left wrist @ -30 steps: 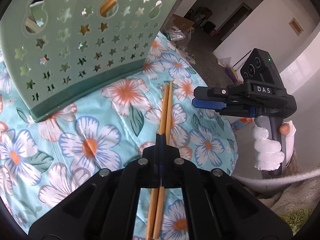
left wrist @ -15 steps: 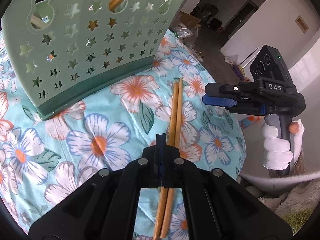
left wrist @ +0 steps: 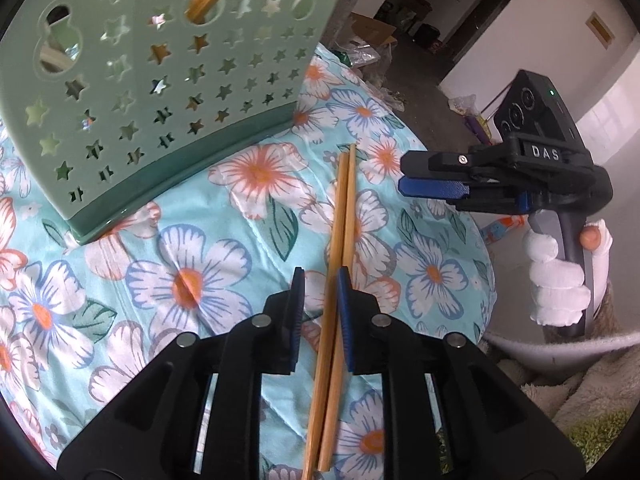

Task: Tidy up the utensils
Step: 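Close the left tool on one chopstick while the right tool hovers beside, then close the right tool on the other chopstick while the left tool holds its chopstick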

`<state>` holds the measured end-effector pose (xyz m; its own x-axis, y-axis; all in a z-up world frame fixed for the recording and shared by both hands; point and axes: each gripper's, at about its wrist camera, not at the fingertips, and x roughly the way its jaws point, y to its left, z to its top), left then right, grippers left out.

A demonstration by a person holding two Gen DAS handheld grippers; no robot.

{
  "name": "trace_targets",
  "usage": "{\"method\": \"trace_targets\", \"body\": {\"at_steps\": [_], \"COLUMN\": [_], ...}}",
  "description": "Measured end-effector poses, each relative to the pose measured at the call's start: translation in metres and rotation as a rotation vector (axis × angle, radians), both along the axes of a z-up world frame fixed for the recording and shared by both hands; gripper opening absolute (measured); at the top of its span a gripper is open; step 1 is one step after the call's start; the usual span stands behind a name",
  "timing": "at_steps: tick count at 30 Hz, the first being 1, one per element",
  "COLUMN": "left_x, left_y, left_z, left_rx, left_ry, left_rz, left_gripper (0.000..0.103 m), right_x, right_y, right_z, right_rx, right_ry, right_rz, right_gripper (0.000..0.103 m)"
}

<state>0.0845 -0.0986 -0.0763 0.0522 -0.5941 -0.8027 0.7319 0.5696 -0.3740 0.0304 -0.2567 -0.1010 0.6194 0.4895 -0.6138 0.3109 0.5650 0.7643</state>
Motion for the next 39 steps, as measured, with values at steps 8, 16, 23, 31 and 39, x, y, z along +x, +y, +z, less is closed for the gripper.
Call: {"method": "trace_targets", "body": {"at_steps": [8,16,23,31,39], "left_x": [-0.01,-0.019,-0.026,-0.02,-0.014], "left_y": [-0.013,-0.028,-0.047,-0.039,-0.019], "left_z": [-0.004,-0.003,-0.011,-0.008,-0.01], "left_rx": [0.08,0.155,0.224,0.222,0.198], "left_ry": [-0.088,-0.188,-0.262,-0.259,-0.233], "left_rz": [-0.049,-0.089,-0.112,-0.065,-0.042], "left_gripper": [0.017,0.017,0.016,0.005,0.005], "right_x": [0.001,0.001,0.002,0.014,0.032], "right_y": [0.001,0.0,0.005,0.02,0.03], "right_z": [0.0,-0.002,-0.004,-0.013,-0.017], "right_rx": [0.001,0.004,0.019,0.052,0.018], "right_ry": [0.001,0.003,0.006,0.026,0.043], "right_rz": [0.001,-0.002,0.004,0.031,0.012], "right_gripper": [0.045,0.045,0.045,0.045,0.039]}}
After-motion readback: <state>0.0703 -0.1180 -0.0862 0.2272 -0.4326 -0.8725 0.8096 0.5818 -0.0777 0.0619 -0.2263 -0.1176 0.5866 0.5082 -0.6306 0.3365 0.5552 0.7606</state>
